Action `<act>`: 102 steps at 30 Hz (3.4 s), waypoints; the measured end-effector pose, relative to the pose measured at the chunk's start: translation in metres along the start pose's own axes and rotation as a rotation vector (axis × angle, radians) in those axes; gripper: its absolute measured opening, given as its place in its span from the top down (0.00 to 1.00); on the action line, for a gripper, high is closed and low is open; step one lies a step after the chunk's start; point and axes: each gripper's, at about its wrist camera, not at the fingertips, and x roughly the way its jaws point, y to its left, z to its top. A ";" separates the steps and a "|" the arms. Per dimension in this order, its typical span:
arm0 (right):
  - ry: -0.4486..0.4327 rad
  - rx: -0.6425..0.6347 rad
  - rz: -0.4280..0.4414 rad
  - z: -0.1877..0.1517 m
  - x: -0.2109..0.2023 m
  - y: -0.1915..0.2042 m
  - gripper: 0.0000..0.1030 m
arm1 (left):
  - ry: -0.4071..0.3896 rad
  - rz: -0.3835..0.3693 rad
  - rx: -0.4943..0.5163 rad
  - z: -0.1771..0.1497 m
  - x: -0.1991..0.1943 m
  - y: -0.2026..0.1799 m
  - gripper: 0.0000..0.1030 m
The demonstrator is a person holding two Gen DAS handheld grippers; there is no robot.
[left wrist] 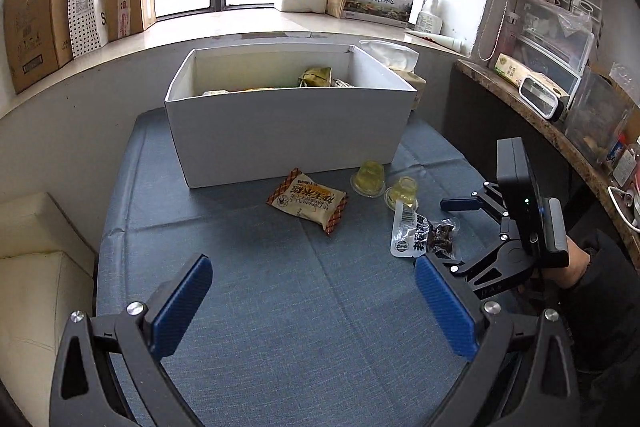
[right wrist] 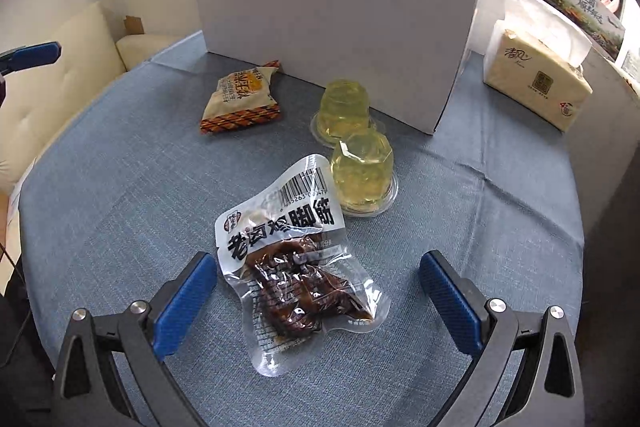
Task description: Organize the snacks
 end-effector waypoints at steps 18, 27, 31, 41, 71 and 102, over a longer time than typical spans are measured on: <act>-0.136 0.100 0.074 -0.014 -0.061 0.026 0.49 | 0.098 0.008 0.031 0.015 0.055 -0.006 0.00; -0.166 0.192 0.103 -0.023 -0.083 0.013 0.49 | 0.235 0.084 0.132 0.049 0.158 -0.015 0.00; -0.181 0.217 0.115 -0.028 -0.089 0.007 0.49 | 0.261 0.054 0.156 0.051 0.181 -0.008 0.07; -0.176 0.249 0.148 -0.030 -0.082 0.004 0.48 | 0.249 -0.026 0.130 0.048 0.168 -0.004 0.22; -0.398 0.236 0.067 0.164 -0.108 -0.033 0.47 | -0.088 0.026 0.000 0.178 0.024 0.049 0.22; -0.408 0.351 0.049 0.098 -0.117 -0.053 0.00 | -0.134 -0.058 0.010 0.127 0.013 0.034 0.00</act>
